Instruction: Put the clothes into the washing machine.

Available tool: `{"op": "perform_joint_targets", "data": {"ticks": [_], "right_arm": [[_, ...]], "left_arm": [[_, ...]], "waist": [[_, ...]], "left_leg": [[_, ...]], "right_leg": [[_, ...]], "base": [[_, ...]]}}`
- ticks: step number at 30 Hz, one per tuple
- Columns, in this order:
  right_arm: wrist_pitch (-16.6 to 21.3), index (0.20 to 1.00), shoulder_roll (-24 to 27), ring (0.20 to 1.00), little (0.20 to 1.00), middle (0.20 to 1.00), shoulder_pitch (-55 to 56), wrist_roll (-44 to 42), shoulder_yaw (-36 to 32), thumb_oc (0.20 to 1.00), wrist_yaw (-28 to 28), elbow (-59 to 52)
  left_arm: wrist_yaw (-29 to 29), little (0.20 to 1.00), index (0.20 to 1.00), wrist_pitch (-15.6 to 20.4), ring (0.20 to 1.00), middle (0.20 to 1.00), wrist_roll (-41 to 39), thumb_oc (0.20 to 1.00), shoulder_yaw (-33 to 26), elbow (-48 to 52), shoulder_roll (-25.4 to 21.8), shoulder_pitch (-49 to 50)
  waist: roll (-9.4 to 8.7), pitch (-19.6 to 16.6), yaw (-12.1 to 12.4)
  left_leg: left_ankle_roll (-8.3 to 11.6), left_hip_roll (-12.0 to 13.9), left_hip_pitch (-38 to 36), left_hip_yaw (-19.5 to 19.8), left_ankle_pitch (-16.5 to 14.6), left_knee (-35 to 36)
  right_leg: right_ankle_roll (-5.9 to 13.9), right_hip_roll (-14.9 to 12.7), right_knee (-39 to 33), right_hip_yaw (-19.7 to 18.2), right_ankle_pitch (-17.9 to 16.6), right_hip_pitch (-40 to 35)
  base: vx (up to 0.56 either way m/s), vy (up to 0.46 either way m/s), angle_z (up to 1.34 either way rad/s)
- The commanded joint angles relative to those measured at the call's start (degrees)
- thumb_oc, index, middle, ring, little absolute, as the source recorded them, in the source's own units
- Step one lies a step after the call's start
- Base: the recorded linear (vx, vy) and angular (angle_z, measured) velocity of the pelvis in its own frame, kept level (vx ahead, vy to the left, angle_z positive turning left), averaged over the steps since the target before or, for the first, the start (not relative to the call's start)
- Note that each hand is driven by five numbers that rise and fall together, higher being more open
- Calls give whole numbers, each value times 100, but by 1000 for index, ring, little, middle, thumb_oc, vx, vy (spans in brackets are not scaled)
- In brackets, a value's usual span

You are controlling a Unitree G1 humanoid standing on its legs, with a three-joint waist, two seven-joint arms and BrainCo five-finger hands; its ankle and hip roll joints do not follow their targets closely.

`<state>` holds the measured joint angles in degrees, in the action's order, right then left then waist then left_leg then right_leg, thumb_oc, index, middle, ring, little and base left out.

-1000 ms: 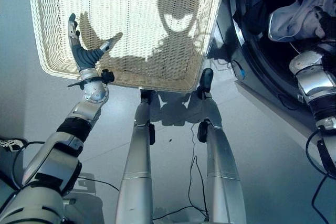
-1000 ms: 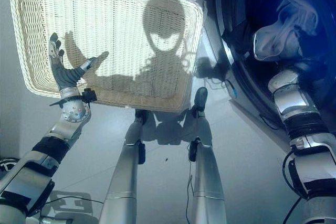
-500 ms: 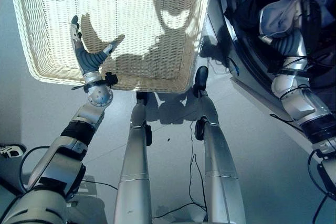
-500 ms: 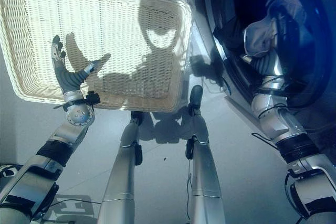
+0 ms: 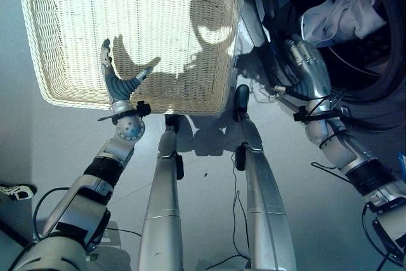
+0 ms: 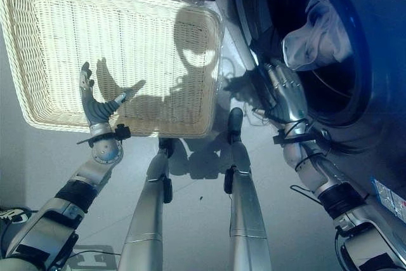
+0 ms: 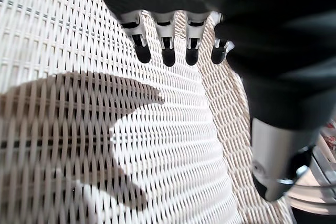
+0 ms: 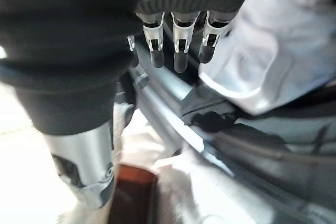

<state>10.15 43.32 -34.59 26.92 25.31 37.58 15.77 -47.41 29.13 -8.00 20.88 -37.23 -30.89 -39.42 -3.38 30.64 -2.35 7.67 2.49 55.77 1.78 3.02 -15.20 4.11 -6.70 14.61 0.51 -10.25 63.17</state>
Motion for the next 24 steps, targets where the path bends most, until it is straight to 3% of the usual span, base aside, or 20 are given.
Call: {"op": "perform_joint_targets", "data": {"ticks": [1,4,7,10,12,13,14,17,20,21,24], "right_arm": [[555,1000,42,1000,1000,1000,204,227,212,1000,-167,-568],[677,1000,-73,1000,1000,1000,391,106,351,1000,-372,-621],[564,1000,-198,1000,1000,1000,653,-166,387,1000,-431,-572],[561,1000,-471,1000,1000,1000,1480,-471,255,1000,-250,-107],[522,1000,-505,1000,1000,1000,1573,-499,233,1000,-266,-33],[445,1000,-661,1000,1000,1000,1969,-544,201,1000,-289,314],[438,1000,-674,1000,1000,1000,1986,-551,195,1000,-300,340],[55,1000,-957,1000,1000,1000,2438,-1070,70,1000,-955,1012],[-304,1000,-1350,1000,1000,1000,2795,-1505,-68,1000,-1494,1727],[-445,1000,-1560,1000,1000,1000,3001,-1856,-205,1000,-1887,2252],[-618,1000,-1815,1000,1000,1000,3160,-2196,-359,1000,-2305,2966]], "left_arm": [[-156,1000,1000,105,1000,1000,185,1000,-357,258,241,223],[27,1000,1000,-67,1000,1000,185,1000,-344,199,327,418],[282,1000,1000,-214,1000,1000,118,1000,-329,60,375,718],[994,1000,1000,-184,1000,1000,4,1000,-313,-295,597,1567],[1091,1000,1000,-185,1000,1000,21,1000,-307,-344,627,1666],[1709,1000,1000,-265,1000,1000,-124,1000,-221,-556,701,2039],[1750,1000,1000,-260,1000,1000,-130,1000,-220,-579,699,2057],[2938,1000,1000,-420,1000,1000,-392,1000,-196,-1082,684,2554],[3661,1000,1000,-778,1000,1000,-452,1000,-173,-1344,751,2848],[3915,1000,1000,-945,1000,1000,-294,1000,-246,-1501,794,3034],[4205,1000,1000,-1078,1000,1000,-168,1000,-351,-1773,846,3244]], "waist": [[361,-85,-107],[373,-85,-101],[375,-85,-80],[408,-85,0],[408,-85,10],[412,-85,60],[411,-85,61],[403,-120,91],[408,-554,95],[397,-855,116],[374,-1190,141]], "left_leg": [[-590,-644,-239,-213,132,182],[-597,-646,-531,-258,106,241],[-594,-638,-899,-271,81,321],[-585,-578,-1976,-226,37,627],[-582,-572,-2111,-222,32,678],[-578,-543,-2764,-231,10,921],[-577,-543,-2806,-231,28,939],[-489,-432,-4087,-293,-12,1384],[-422,-373,-4727,-344,9,1767],[-405,-353,-5073,-363,9,1920],[-405,-331,-5351,-395,-27,1984]], "right_leg": [[285,739,255,555,367,-483],[278,733,203,545,390,-751],[268,722,168,547,426,-1088],[307,631,-7,517,503,-2037],[316,620,-46,516,516,-2167],[350,544,-222,539,572,-2805],[350,533,-245,541,555,-2853],[394,401,-575,546,680,-4139],[409,324,-959,547,684,-4858],[419,301,-1167,571,669,-5261],[423,283,-1344,571,646,-5607]], "base": [[-17,41,-1],[-34,32,0],[-35,16,0],[-41,10,1],[0,0,0],[0,0,0],[36,1,-1],[103,25,2],[212,20,6],[205,-15,10],[159,-12,13]]}}
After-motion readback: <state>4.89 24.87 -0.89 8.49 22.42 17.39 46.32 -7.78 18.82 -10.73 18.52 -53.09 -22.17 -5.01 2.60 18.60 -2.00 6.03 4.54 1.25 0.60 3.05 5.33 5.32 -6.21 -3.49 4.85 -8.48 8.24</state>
